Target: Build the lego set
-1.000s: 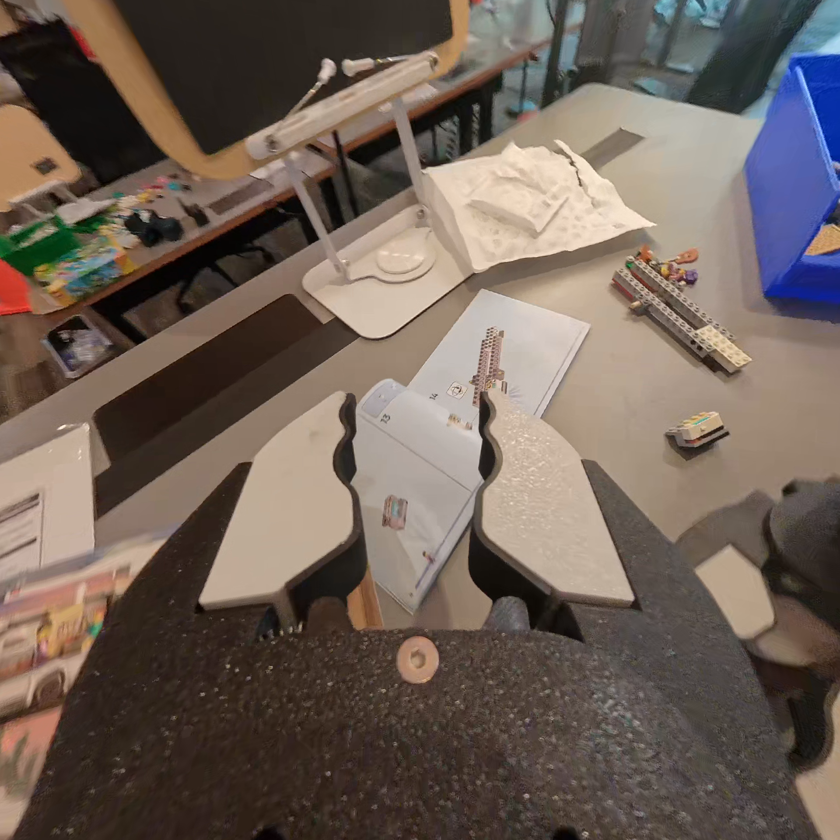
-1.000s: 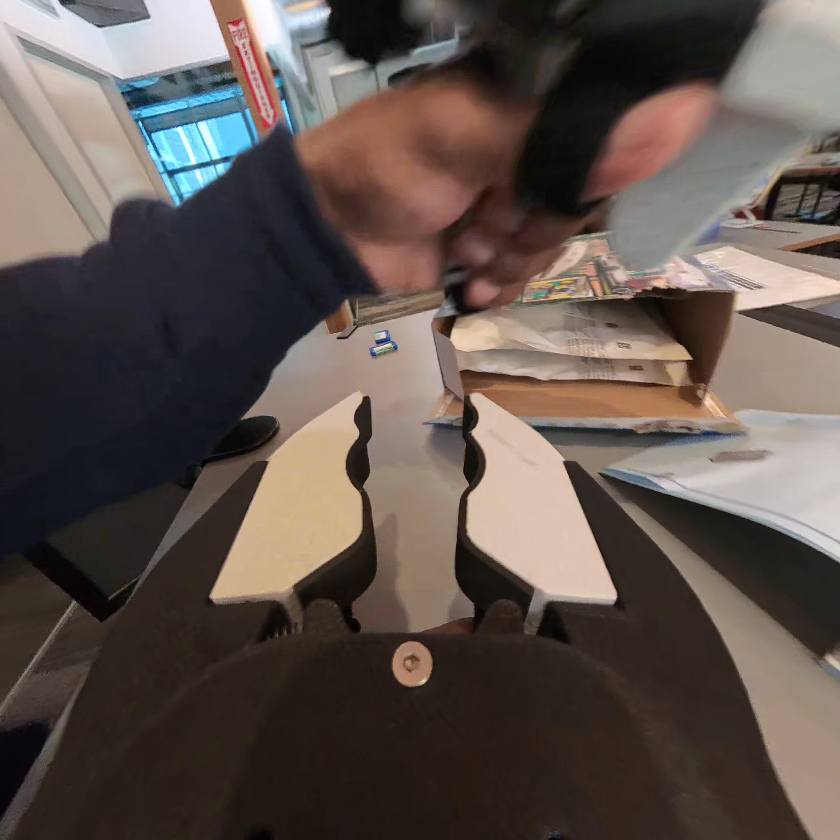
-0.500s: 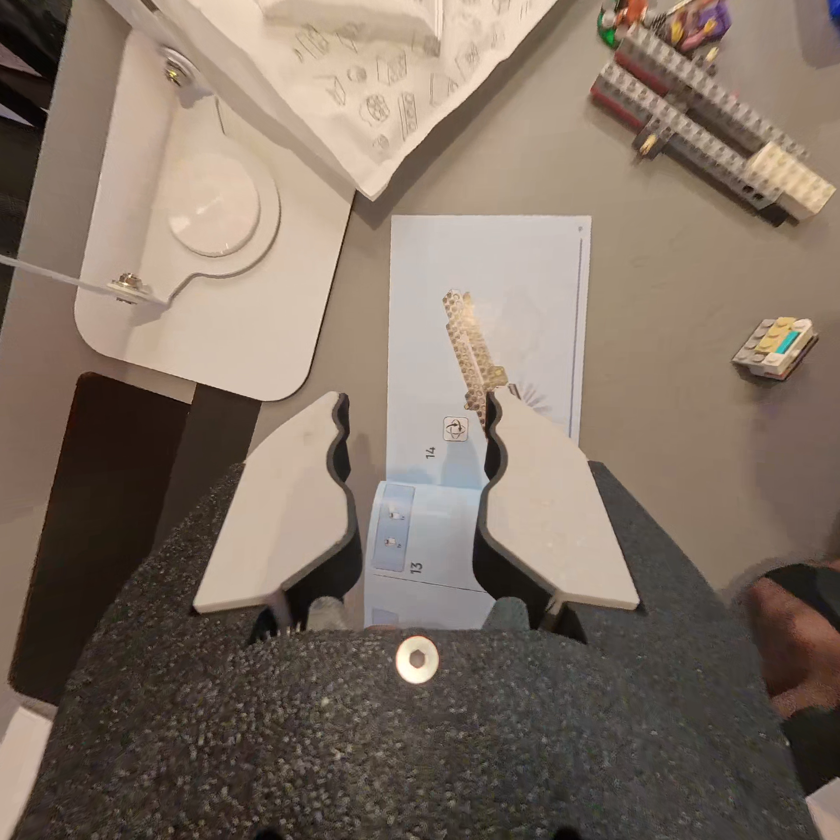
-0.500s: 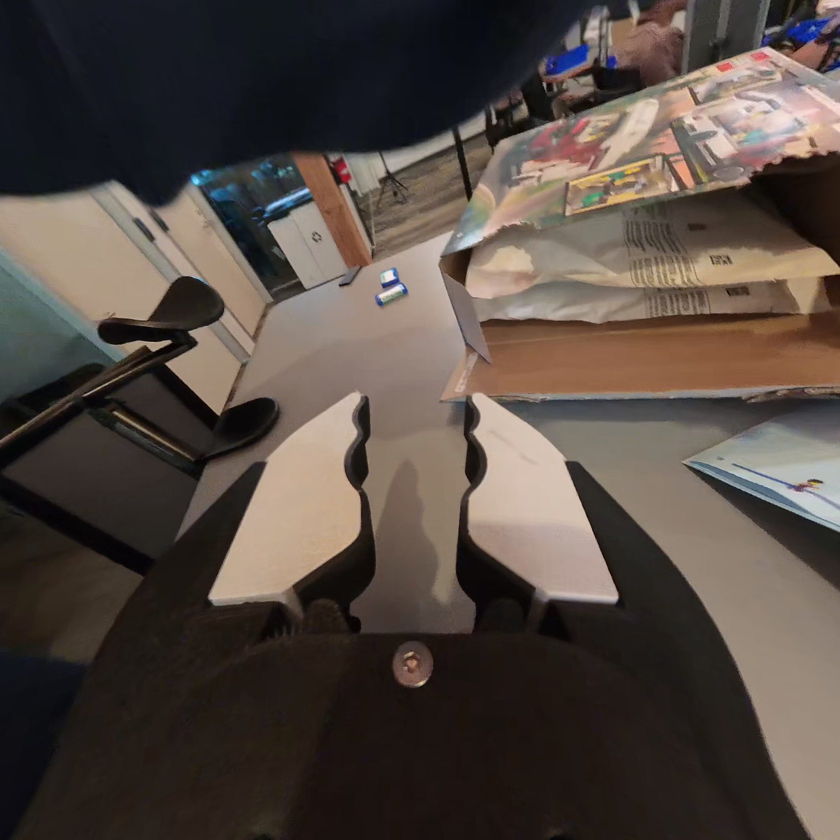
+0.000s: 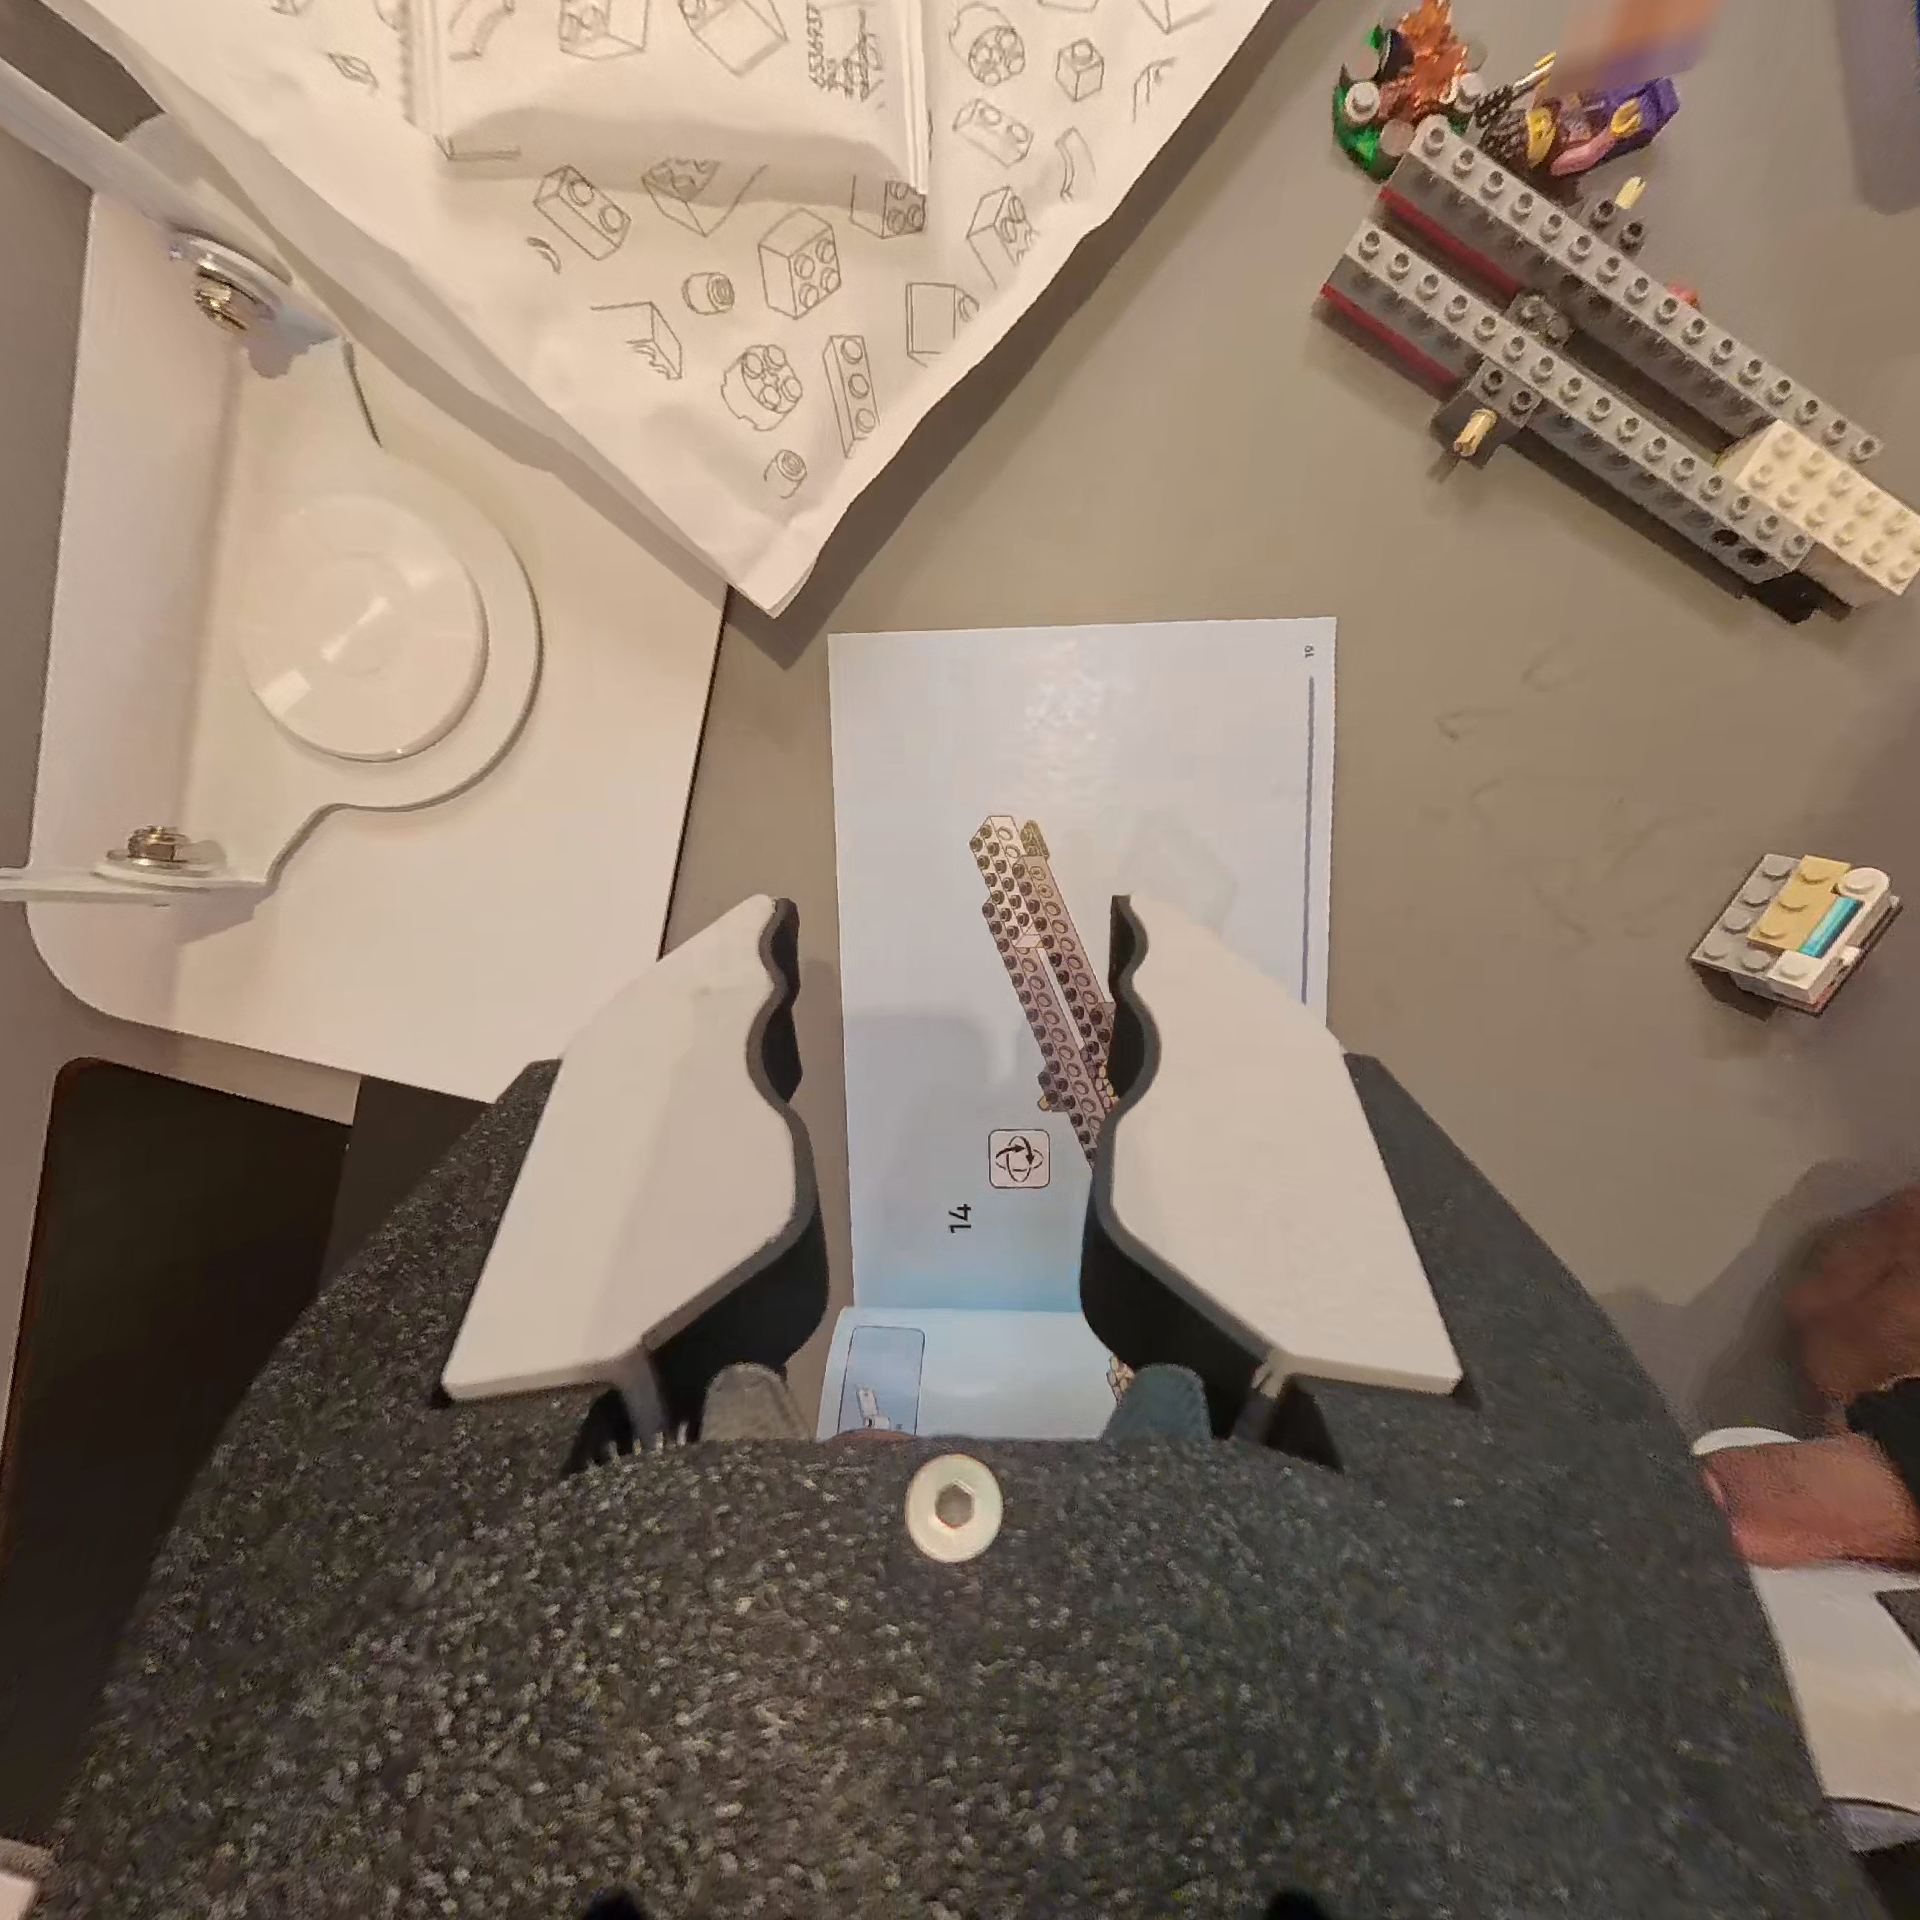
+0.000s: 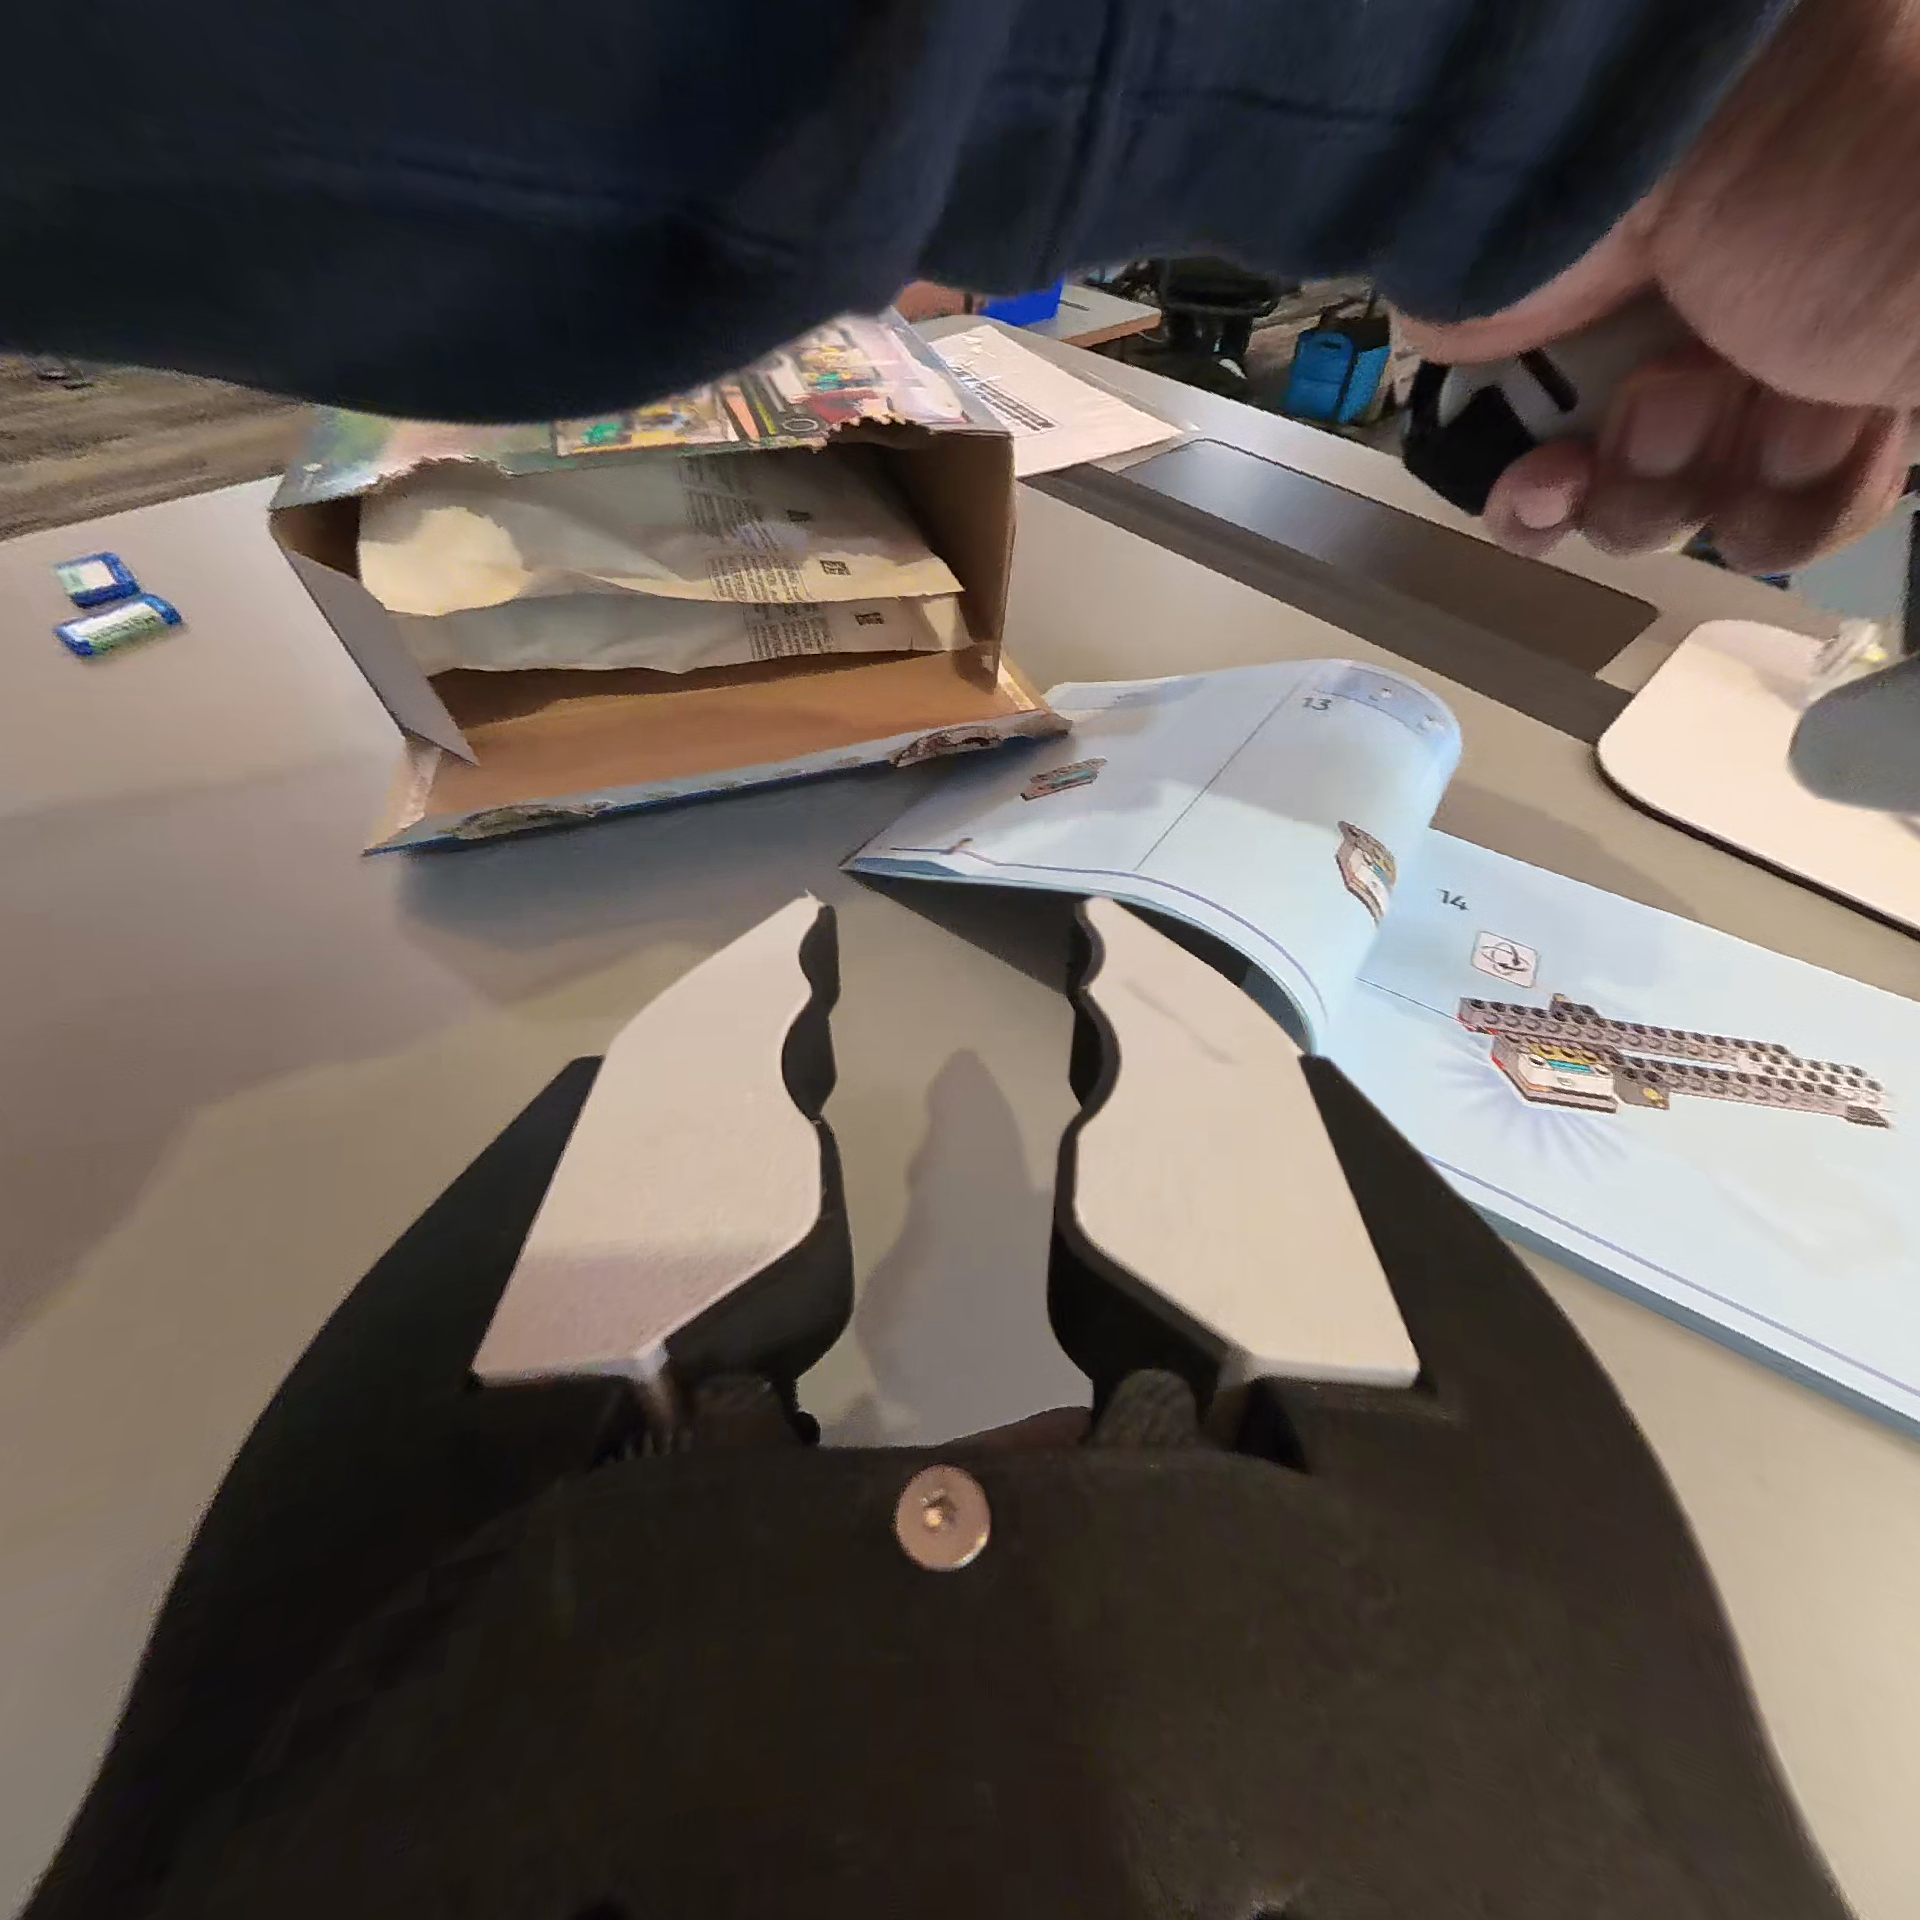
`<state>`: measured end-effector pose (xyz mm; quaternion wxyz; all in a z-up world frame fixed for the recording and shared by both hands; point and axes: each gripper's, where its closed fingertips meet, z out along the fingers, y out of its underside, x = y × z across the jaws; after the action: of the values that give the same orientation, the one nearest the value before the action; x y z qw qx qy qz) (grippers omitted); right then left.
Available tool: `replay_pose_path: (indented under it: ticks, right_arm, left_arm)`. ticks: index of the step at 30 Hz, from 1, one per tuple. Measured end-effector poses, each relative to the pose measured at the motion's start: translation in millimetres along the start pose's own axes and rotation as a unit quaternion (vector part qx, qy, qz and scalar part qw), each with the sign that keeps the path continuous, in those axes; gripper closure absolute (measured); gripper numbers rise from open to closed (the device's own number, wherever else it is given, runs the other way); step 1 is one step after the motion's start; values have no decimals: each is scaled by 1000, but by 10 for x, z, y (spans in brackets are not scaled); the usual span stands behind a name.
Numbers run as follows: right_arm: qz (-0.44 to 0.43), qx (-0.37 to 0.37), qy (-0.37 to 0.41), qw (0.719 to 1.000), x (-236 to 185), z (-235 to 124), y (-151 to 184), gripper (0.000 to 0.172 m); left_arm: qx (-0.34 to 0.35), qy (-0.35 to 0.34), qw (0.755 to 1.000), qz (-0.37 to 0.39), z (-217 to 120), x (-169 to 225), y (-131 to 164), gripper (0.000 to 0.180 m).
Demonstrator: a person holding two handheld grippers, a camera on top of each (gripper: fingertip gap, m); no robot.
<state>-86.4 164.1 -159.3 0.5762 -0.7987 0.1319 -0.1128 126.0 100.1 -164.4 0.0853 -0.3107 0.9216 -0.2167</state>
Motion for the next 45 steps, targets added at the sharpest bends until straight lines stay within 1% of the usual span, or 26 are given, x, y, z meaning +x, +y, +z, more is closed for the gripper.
replay_pose_path:
  ticks: [6,10,13,16,18,21,24,26,28,31,36,40,45]
  right_arm:
    - [4,-9,-7,1000,-7,18,22,129]
    - [15,-7,-14,1000,7,28,13,129]
    - [18,-7,-22,1000,2,36,9,129]
    - [22,-5,-26,999,0,35,6,130]
    - [21,-5,-27,999,-5,35,4,130]
    - [18,-1,-26,999,-10,30,-5,130]
    - [18,0,-23,1000,-4,29,-8,130]
    - [15,-1,-22,1000,-8,32,-5,130]
    - [14,-1,-20,1000,-7,32,-5,130]
    - [9,0,-19,1000,-14,30,-8,130]
    - [6,-1,-19,1000,-21,32,-8,130]
    - [4,-1,-19,1000,-26,34,-6,130]
    - [4,1,-19,1000,-26,30,-11,130]
  left_arm:
    - [-1,11,1000,-17,184,-36,-40,123]
    - [16,4,999,-30,173,-87,-68,123]
    - [38,-6,998,-50,54,-114,-73,123]
    - [61,-19,995,-71,-122,-98,-13,124]
    - [78,-34,993,-88,-274,-69,51,124]
    - [123,-60,983,-119,-579,24,135,124]
    - [151,-95,974,-137,-848,141,315,125]
    - [156,-117,970,-147,-975,186,456,124]
    - [170,-125,964,-163,-1074,227,540,125]
    - [190,-136,957,-174,-1145,246,614,125]
    - [222,-140,946,-192,-1148,275,659,126]
    - [218,-139,947,-191,-1125,324,702,126]
    - [216,-133,949,-186,-1106,366,679,126]
